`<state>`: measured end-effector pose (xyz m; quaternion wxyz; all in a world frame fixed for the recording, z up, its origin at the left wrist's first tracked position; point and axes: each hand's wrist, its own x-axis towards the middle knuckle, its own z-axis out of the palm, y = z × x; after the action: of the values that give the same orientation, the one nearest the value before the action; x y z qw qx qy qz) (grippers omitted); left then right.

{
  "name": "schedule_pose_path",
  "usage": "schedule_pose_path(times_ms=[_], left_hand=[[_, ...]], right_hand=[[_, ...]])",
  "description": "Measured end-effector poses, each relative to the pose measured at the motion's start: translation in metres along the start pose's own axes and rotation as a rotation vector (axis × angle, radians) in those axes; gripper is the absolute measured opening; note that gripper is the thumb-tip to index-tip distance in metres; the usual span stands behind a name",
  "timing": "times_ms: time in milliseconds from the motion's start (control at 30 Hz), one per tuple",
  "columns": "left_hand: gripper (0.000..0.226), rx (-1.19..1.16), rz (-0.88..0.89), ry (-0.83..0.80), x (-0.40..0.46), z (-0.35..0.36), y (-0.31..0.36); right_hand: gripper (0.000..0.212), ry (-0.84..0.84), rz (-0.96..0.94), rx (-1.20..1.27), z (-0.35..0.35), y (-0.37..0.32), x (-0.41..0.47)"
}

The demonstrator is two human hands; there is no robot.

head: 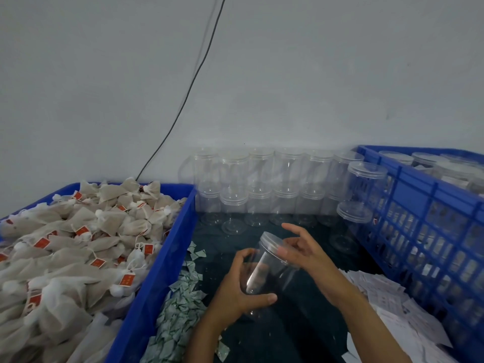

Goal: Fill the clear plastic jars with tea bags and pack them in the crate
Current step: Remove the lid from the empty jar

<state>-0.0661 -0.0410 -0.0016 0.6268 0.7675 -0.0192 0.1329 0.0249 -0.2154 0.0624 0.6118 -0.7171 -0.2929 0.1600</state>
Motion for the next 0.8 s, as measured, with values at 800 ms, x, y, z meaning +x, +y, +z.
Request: schedule_pose_path(times_ms=[800], left_hand=[[0.088,-0.451,-0.200,-0.377,0.003,0.003,0.007]], right_hand=[[0.083,-0.192,0.024,1.240,0.023,0.032,-0.003]])
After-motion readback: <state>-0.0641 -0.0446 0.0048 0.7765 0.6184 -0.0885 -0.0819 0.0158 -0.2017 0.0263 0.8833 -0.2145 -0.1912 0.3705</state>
